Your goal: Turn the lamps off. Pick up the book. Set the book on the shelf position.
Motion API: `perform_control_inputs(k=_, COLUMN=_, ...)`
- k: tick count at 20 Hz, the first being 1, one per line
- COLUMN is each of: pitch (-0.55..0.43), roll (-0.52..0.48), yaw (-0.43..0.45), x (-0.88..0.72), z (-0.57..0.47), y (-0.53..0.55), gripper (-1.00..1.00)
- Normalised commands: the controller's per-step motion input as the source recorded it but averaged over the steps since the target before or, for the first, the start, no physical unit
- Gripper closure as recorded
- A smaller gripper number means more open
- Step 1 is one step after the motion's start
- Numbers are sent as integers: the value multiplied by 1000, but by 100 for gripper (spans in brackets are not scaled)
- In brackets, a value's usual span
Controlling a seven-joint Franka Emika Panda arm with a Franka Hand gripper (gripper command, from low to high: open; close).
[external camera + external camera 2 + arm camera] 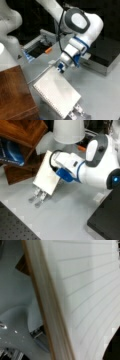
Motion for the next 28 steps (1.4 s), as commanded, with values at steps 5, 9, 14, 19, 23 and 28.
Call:
perform_control_inputs(k=5, pitch=115, roll=-511, yaw=67, x=193, z=-128, y=53, gripper=-100)
perform_control_inputs(k=9, pitch=116, roll=-431, yaw=80, x=170, z=-161, y=48, gripper=-100)
perform_control_inputs(k=14, pitch=148, roll=-383, yaw=77, x=129, z=-125, y=34, gripper=-100)
perform_control_inputs(k=19, pitch=190, roll=-356, yaw=95, x=62, z=-74, y=16, gripper=-100)
perform_control_inputs(k=23, pitch=280, roll=-307, yaw=102, x=8, z=-33, y=-14, gripper=-100)
perform_control_inputs(k=28, pitch=213, roll=-246, yaw=108, x=18, z=4, y=-42, gripper=-100)
